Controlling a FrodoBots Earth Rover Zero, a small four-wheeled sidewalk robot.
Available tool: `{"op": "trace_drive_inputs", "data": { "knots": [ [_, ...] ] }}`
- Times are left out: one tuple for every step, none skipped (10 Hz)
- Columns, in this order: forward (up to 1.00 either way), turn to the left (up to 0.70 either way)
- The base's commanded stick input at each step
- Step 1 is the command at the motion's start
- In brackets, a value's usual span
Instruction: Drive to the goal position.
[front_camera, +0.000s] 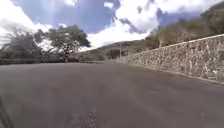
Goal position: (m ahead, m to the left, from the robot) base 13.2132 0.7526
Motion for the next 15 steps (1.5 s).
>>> {"op": "trace_drive_inputs", "data": {
  "knots": [
    [0.69,0.00],
    [0.70,0.00],
    [0.70,0.00],
    [0.70,0.00],
    [0.70,0.00],
    [0.70,0.00],
    [0.70,0.00],
    [0.70,0.00],
    [0.70,0.00],
    [0.70,0.00],
    [0.70,0.00],
    [0.70,0.00],
    [0.70,0.00],
    [0.70,0.00],
    [0.70,0.00]
  ]
}}
